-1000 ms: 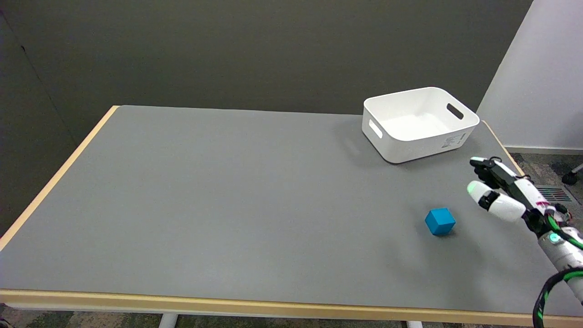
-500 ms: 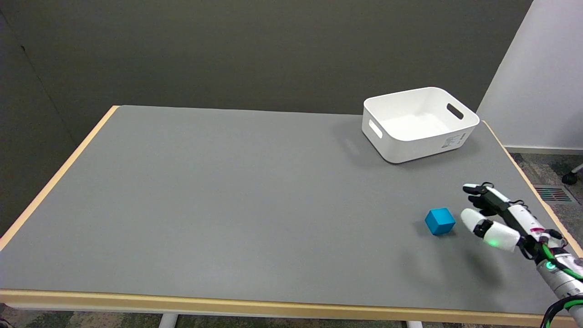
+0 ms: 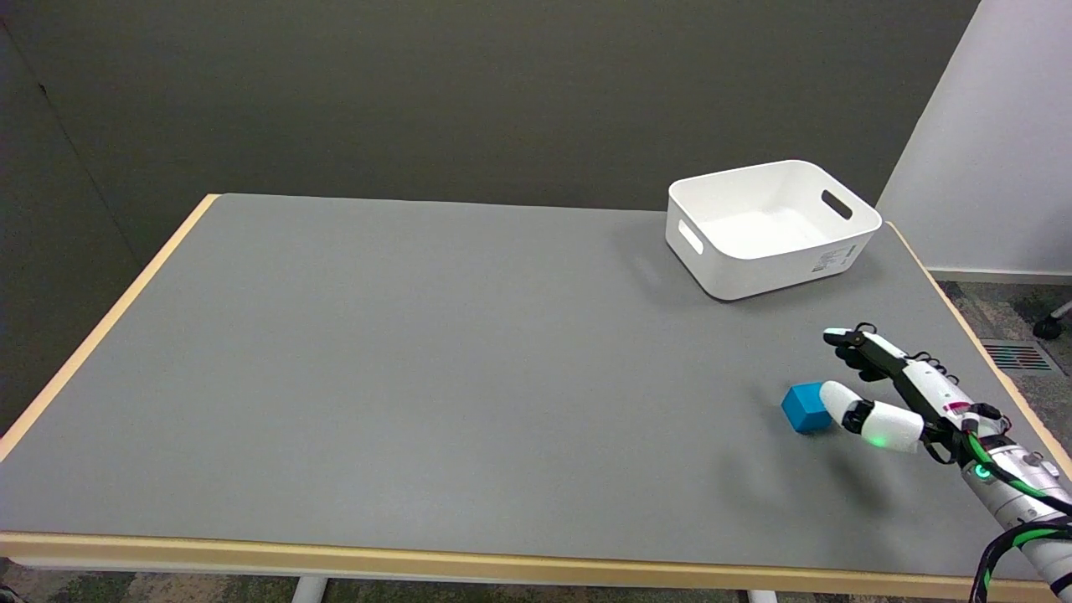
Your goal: Pick up blue wooden cube.
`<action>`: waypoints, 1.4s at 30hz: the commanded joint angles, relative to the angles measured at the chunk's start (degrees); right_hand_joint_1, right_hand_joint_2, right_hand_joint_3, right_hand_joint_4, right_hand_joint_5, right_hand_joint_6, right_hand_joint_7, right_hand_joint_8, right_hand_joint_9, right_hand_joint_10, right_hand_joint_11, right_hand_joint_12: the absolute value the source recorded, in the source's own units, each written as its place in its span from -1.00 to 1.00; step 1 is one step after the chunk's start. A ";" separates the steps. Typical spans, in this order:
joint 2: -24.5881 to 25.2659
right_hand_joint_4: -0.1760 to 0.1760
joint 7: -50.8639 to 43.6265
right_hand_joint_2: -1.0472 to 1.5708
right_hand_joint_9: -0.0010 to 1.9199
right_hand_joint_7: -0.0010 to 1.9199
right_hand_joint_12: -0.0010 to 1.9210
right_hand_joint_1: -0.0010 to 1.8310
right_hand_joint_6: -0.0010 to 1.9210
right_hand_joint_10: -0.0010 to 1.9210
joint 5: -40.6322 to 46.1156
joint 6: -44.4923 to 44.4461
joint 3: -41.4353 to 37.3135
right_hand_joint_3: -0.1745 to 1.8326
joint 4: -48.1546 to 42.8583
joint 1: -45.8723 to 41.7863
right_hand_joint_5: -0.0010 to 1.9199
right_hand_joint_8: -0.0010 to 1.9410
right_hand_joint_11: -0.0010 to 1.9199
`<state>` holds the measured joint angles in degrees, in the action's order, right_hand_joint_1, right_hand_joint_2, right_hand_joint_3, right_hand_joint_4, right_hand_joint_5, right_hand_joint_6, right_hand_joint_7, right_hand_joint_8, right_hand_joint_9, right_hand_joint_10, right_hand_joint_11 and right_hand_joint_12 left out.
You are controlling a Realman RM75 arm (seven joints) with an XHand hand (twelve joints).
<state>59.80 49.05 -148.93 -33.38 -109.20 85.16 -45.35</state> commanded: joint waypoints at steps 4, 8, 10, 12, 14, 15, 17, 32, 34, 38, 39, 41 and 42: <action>2.10 0.67 -2.13 0.27 -0.74 -0.68 0.19 -0.56 -0.52 -0.37 -0.19 2.31 1.20 0.16 2.72 -2.63 -0.79 -0.61 -0.86; 2.23 0.67 -2.13 0.27 -0.74 -0.68 0.19 -0.56 -0.52 -0.37 -0.19 1.99 2.08 0.16 1.05 -1.79 -0.79 -0.61 -0.85; 1.77 0.66 -2.13 0.27 -0.74 -0.68 0.20 -0.55 -0.52 -0.37 -0.19 1.91 3.29 0.16 0.22 -0.95 -0.79 -0.61 -0.85; 1.08 0.66 -2.13 0.27 -0.74 -0.68 0.21 -0.54 -0.52 -0.37 -0.19 1.91 4.67 0.16 -0.41 -0.11 -0.79 -0.61 -0.85; -0.15 0.66 -2.13 0.27 -0.74 -0.69 0.21 -0.54 -0.52 -0.36 -0.19 1.83 6.54 0.16 -1.00 1.01 -0.79 -0.61 -0.84; -0.59 0.66 -2.13 0.27 -0.74 -0.69 0.21 -0.54 -0.52 -0.36 -0.19 1.83 7.02 0.16 -1.07 1.33 -0.79 -0.61 -0.84; -1.27 0.66 -2.13 0.27 -0.74 -0.69 0.21 -0.53 -0.52 -0.36 -0.19 1.83 7.63 0.16 -1.00 1.79 -0.79 -0.61 -0.84; -2.21 0.63 -2.13 0.27 -0.73 -0.68 0.26 -0.43 -0.51 -0.34 -0.19 2.39 9.01 0.16 0.95 2.82 -0.78 -0.61 -0.81; -2.09 0.62 -2.13 0.28 -0.72 -0.67 0.27 -0.38 -0.51 -0.33 -0.19 2.39 8.75 0.16 1.20 2.82 -0.77 -0.61 -0.80; -1.85 0.52 -1.66 0.32 -0.61 -0.60 0.44 -0.13 -0.43 -0.18 -0.19 2.55 8.67 0.17 1.29 2.97 -0.75 -0.51 -0.67; -1.81 0.52 -1.66 0.33 -0.58 -0.58 0.48 -0.11 -0.40 -0.15 -0.19 2.55 8.67 0.18 1.29 2.98 -0.74 -0.48 -0.64; -1.77 0.51 -1.66 0.35 -0.55 -0.54 0.54 -0.03 -0.37 -0.07 -0.19 2.29 8.79 0.14 1.28 3.05 -0.73 -0.48 -0.59; -1.77 0.51 -1.66 0.36 -0.53 -0.52 0.60 0.01 -0.32 -0.02 -0.19 2.15 8.87 0.12 1.28 3.05 -0.73 -0.43 -0.59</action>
<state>58.29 47.07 -149.09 -31.22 -101.51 85.86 -43.18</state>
